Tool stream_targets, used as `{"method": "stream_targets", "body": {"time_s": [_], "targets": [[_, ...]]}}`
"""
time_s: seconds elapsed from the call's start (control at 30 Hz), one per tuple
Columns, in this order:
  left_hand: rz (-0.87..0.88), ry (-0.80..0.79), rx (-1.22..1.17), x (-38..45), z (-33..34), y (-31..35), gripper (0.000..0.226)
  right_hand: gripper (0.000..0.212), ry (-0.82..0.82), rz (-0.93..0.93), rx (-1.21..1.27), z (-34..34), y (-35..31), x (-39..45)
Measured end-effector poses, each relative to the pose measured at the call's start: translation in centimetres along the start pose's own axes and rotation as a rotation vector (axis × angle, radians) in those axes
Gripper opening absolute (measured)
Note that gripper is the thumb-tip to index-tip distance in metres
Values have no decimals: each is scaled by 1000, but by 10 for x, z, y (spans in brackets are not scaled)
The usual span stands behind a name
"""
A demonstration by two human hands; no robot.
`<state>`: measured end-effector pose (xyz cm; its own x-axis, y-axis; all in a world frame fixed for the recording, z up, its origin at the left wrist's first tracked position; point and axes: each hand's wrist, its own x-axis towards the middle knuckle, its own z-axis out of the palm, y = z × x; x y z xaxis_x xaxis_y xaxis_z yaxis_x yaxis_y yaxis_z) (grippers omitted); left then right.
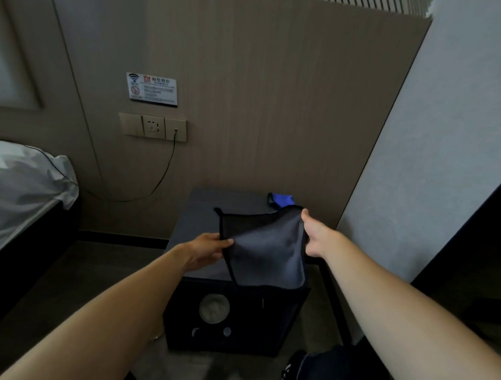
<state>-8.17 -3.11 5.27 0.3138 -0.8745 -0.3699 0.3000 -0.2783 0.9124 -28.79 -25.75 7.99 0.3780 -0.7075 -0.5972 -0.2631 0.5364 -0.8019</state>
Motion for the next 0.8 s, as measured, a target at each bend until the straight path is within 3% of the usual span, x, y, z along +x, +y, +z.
{"method": "stream_targets", "body": {"time_s": [0.1,0.13,0.2,0.23,0.37,0.47,0.6,0.7,0.8], "targets": [[-27,65,-6,-5,-2,5,26,106,-41,31,6,-11,5,14],[-2,114,-7,-6,-2,6,28,99,-42,62,13,-2,1,-13],[45,222,-35,-6,-5,8,41,59,-98,68,34,14,-6,-60],[57,238,-63,-7,-8,9,48,51,-146,50,40,17,-8,-72],[75,109,-47,-14,-19,14,52,79,-219,-53,47,12,-11,-72],[93,34,22,-19,-24,18,53,86,-246,-167,-51,7,-11,-65],[125,32,97,-25,-25,23,47,84,-219,-288,-327,3,-9,-66],[167,108,215,-22,-26,20,35,71,-86,-358,-483,4,-9,-68],[202,182,315,-18,-24,17,25,55,63,-422,-485,5,-10,-68]]}}
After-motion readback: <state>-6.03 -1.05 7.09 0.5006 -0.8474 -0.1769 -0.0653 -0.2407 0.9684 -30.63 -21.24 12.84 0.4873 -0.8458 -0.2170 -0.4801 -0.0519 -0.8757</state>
